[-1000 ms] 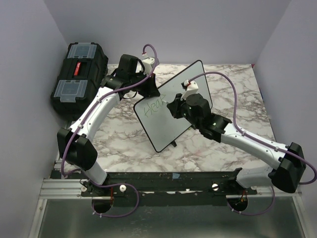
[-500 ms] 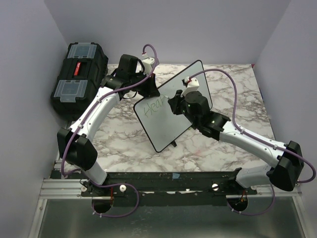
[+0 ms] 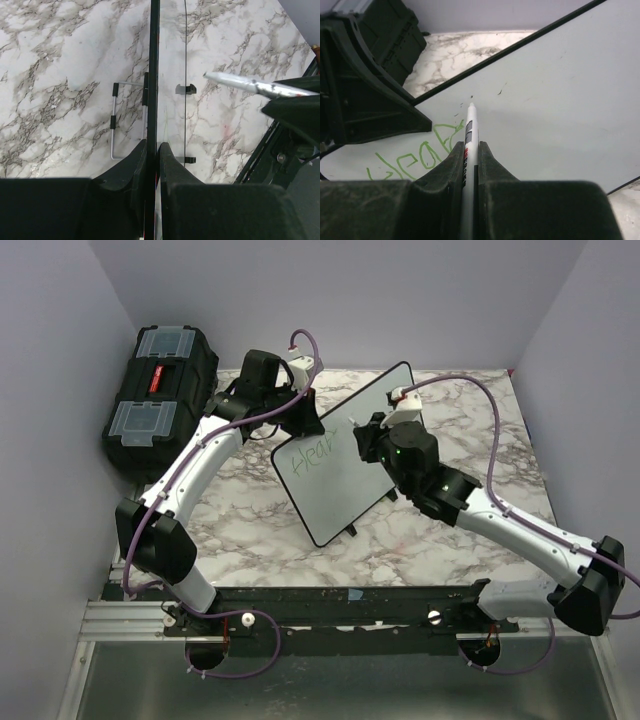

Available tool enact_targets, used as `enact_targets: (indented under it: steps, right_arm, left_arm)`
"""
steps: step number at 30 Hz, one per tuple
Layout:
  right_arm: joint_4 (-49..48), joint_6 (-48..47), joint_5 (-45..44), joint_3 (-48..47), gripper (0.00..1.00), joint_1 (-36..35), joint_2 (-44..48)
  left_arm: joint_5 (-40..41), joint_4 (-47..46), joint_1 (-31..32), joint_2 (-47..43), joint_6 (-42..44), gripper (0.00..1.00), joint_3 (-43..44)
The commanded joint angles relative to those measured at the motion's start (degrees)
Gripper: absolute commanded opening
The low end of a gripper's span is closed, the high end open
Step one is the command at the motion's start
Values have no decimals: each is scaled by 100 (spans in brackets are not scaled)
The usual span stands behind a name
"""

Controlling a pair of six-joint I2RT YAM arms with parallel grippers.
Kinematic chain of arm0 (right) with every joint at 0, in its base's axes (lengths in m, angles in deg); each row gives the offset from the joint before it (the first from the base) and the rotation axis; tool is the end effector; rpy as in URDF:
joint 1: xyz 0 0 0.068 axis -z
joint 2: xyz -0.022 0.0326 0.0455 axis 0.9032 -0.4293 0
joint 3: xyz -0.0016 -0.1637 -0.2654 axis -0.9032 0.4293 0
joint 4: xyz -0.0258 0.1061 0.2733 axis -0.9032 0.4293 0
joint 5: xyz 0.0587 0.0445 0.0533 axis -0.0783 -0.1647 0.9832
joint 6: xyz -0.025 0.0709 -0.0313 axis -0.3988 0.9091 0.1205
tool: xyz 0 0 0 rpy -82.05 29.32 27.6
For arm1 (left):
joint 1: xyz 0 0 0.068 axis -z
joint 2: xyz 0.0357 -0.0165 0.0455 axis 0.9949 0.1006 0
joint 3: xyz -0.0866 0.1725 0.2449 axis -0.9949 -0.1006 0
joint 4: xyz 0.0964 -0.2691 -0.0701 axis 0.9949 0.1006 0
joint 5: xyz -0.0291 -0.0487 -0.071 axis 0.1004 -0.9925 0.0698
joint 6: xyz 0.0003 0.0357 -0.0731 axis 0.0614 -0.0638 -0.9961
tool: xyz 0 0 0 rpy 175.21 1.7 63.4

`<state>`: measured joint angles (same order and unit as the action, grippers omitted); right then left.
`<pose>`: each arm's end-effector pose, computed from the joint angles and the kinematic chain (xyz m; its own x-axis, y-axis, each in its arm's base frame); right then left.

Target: Write a sentence on the whiteboard

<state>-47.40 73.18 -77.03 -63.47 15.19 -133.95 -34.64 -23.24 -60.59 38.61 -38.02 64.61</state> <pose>0.2539 0.2444 0.3864 -0.2615 0.1718 -0.9498 -0.2920 0.9238 0.2475 0.3695 -0.2019 0.3957 -0.6165 0.1789 -0.7668 0.6683 0.6337 -0.3895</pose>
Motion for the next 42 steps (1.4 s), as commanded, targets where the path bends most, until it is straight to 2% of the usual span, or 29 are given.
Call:
enact_targets:
  steps: [1, 14, 26, 42]
  right_arm:
    - [-136, -83, -391, 117, 1, 34, 355]
    - [-127, 320, 647, 255, 1, 354, 131]
    - [-175, 482, 1228, 279, 1, 475, -24]
    - [-218, 427, 882, 407, 1, 500, -283]
  left_arm:
    - [390, -223, -17, -149, 376, 0, 129]
    - [347, -187, -17, -190, 376, 0, 116]
    - [340, -219, -17, -229, 393, 0, 72]
    - [278, -248, -17, -203, 402, 0, 44]
